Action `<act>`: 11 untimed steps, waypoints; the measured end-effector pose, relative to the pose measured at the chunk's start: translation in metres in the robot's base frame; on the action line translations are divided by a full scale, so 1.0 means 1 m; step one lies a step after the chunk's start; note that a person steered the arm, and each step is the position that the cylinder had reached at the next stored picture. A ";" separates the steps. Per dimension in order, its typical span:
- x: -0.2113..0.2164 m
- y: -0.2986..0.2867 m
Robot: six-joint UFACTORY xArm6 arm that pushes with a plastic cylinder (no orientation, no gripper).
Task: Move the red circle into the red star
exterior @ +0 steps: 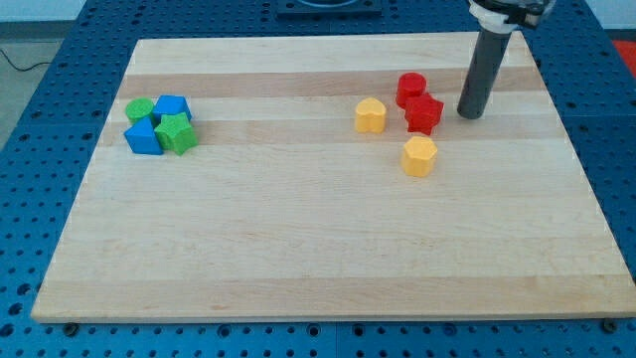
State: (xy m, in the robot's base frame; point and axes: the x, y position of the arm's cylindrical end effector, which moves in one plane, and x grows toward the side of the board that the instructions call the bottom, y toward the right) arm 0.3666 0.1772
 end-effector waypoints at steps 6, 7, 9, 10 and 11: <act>-0.068 -0.010; -0.064 -0.041; -0.063 -0.032; -0.063 -0.063; -0.049 -0.084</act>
